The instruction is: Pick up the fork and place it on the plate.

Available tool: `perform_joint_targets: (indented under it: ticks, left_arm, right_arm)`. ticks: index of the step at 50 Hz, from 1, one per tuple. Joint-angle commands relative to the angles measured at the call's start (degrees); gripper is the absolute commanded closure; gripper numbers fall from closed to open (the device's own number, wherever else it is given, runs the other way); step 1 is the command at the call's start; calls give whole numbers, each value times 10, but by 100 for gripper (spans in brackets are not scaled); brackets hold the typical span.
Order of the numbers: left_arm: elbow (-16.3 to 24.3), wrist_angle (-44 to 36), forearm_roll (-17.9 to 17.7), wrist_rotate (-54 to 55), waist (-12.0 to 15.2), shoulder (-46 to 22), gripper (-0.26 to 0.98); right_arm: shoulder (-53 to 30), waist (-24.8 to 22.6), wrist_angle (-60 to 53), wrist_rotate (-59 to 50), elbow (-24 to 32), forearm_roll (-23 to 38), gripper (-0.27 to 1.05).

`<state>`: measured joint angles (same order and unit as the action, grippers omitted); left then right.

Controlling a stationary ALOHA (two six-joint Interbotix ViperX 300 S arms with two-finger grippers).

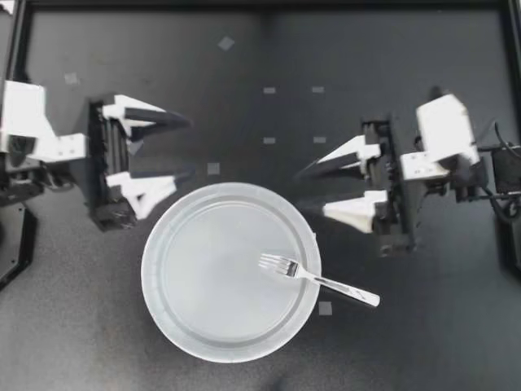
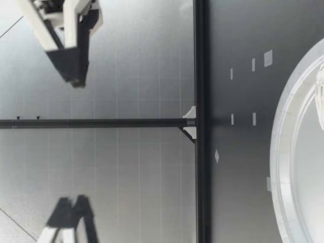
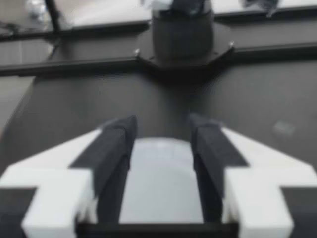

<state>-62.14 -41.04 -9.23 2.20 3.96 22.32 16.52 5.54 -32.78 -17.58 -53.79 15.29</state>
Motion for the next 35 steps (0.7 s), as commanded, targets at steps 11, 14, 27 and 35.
perform_joint_targets:
  ticks: [11, 14, 27, 35]
  left_arm:
    - [47, -27, 16, -9, -3, -48, -15]
    - [49, -27, 18, -8, -3, -51, -12]
    - [51, -27, 25, -9, -3, -41, 17]
    - [50, -28, 30, -10, -3, -29, 42]
  right_arm:
    - [-23, 22, -126, 8, -34, -9, 29]
    - [-18, 22, -126, 8, -34, -9, 31]
    - [10, 22, -127, 10, -38, -8, 56]
    - [22, 22, -127, 10, -38, -6, 76]
